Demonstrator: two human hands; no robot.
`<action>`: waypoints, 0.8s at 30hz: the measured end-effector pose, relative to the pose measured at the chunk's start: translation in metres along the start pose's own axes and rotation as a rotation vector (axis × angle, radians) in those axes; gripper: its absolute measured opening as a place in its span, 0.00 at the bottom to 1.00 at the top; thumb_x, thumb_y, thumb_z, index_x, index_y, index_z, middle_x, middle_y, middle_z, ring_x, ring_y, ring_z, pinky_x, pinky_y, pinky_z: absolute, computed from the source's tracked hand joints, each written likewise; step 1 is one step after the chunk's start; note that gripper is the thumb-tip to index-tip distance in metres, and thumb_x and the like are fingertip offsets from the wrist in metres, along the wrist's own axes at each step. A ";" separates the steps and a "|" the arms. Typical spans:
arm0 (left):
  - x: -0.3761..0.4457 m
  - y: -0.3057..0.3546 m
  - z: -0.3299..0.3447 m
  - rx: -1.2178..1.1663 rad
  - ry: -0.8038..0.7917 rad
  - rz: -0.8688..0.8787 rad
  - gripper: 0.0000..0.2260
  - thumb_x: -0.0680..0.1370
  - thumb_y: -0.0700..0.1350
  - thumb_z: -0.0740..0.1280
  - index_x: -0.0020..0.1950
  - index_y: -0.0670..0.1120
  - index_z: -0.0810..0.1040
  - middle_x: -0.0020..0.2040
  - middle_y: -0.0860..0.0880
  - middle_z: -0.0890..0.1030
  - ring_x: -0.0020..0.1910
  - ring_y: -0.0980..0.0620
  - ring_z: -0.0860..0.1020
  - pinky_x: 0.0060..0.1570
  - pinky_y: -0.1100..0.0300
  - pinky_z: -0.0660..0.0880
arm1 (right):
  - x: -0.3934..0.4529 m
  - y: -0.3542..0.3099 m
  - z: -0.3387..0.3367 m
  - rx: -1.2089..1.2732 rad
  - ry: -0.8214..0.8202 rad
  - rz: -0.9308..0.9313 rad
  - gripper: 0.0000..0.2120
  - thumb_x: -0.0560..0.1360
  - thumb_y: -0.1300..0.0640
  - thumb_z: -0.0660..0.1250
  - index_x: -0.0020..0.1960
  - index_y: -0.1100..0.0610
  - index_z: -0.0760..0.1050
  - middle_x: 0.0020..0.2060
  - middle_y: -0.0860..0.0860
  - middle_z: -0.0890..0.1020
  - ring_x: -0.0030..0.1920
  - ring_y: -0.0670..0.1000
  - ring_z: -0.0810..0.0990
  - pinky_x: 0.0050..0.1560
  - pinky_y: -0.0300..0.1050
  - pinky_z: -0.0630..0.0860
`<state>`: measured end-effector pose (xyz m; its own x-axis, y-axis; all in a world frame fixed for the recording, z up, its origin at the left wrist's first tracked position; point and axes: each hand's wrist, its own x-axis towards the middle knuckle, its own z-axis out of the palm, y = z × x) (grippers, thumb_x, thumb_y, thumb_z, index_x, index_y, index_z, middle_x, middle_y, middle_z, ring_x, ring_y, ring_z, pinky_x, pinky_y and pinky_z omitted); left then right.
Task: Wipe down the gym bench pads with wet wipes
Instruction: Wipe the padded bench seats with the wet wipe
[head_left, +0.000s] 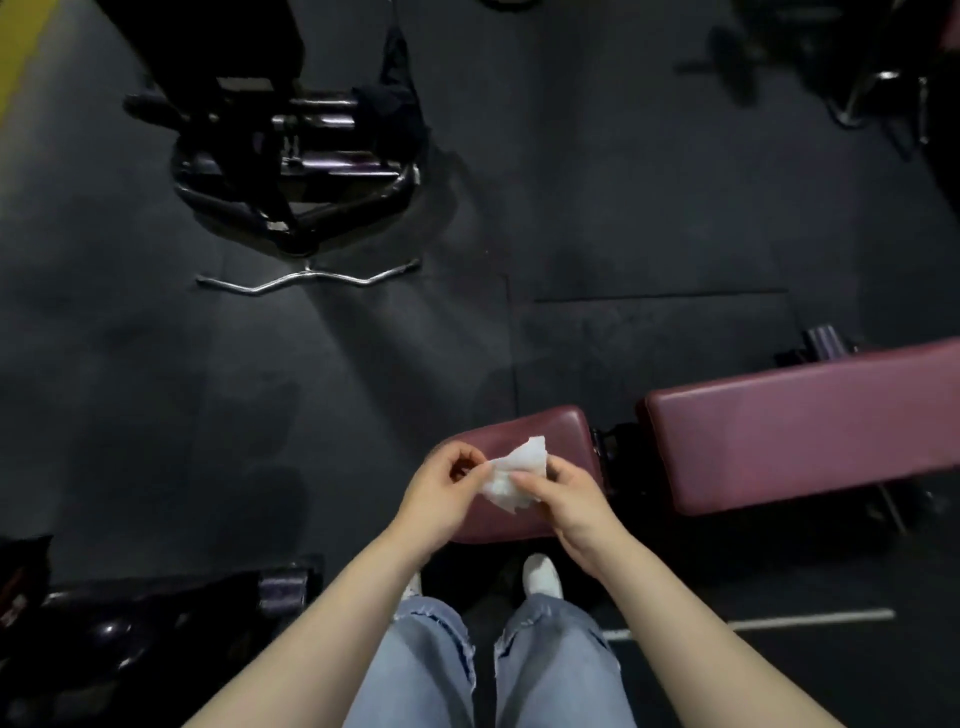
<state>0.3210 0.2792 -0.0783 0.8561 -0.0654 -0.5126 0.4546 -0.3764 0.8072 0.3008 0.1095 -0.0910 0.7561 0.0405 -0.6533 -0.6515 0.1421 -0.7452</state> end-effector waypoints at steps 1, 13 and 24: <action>0.009 -0.007 -0.006 0.056 -0.045 0.008 0.01 0.78 0.44 0.68 0.47 0.49 0.79 0.45 0.52 0.81 0.41 0.60 0.76 0.44 0.65 0.71 | 0.006 0.008 0.002 -0.021 0.065 0.008 0.13 0.72 0.57 0.72 0.55 0.60 0.80 0.50 0.57 0.85 0.55 0.60 0.82 0.58 0.55 0.76; 0.127 -0.146 -0.038 0.682 -0.286 0.039 0.15 0.80 0.46 0.63 0.67 0.50 0.73 0.66 0.49 0.73 0.67 0.49 0.71 0.64 0.57 0.68 | 0.121 0.099 -0.041 -0.340 0.522 0.147 0.09 0.75 0.56 0.68 0.45 0.63 0.80 0.37 0.57 0.81 0.39 0.53 0.77 0.40 0.46 0.71; 0.169 -0.260 -0.014 0.512 -0.182 -0.140 0.17 0.79 0.44 0.64 0.68 0.50 0.72 0.68 0.48 0.71 0.65 0.50 0.72 0.61 0.57 0.69 | 0.255 0.118 -0.090 -0.857 0.769 0.004 0.08 0.75 0.56 0.66 0.51 0.59 0.77 0.48 0.57 0.82 0.48 0.57 0.79 0.44 0.44 0.70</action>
<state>0.3503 0.3788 -0.3710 0.7190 -0.1240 -0.6838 0.3445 -0.7909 0.5057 0.4112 0.0478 -0.3575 0.7076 -0.6163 -0.3455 -0.7054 -0.5872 -0.3970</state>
